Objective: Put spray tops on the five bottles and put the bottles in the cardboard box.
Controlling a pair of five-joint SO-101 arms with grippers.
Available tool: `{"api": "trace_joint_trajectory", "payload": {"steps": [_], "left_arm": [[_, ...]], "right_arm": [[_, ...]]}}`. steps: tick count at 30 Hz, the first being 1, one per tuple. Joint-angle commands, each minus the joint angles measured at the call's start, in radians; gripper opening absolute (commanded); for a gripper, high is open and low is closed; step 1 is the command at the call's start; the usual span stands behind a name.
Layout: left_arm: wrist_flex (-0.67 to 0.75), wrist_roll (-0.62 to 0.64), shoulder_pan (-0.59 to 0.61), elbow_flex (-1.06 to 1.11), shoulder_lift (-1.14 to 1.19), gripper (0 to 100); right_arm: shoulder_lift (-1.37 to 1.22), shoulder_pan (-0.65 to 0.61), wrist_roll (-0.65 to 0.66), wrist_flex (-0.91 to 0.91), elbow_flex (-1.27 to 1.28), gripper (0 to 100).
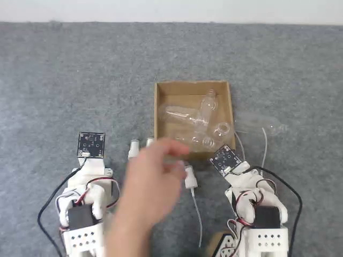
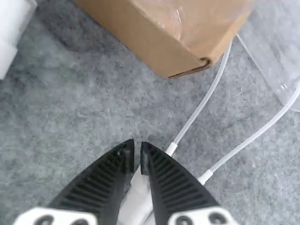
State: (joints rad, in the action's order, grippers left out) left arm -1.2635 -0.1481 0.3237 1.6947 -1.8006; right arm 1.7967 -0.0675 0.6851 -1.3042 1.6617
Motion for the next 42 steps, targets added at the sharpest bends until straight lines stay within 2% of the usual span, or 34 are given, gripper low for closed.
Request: {"api": "trace_joint_trajectory", "payload": {"steps": [1,15,22,42], "left_arm": [[-0.002,-0.008,-0.005,-0.010,-0.021,3],[-0.003,-0.008,-0.014,-0.010,-0.023,3],[-0.002,-0.008,-0.107,-0.010,-0.021,3],[-0.002,-0.008,-0.106,-0.010,-0.021,3]], "right_arm": [[0.018,-0.002,0.023,-0.004,0.021,0.6],[0.019,-0.004,0.023,0.002,0.021,0.6],[0.019,-0.004,0.023,0.002,0.021,0.6],[0.021,-0.004,0.023,0.001,0.021,0.6]]}}
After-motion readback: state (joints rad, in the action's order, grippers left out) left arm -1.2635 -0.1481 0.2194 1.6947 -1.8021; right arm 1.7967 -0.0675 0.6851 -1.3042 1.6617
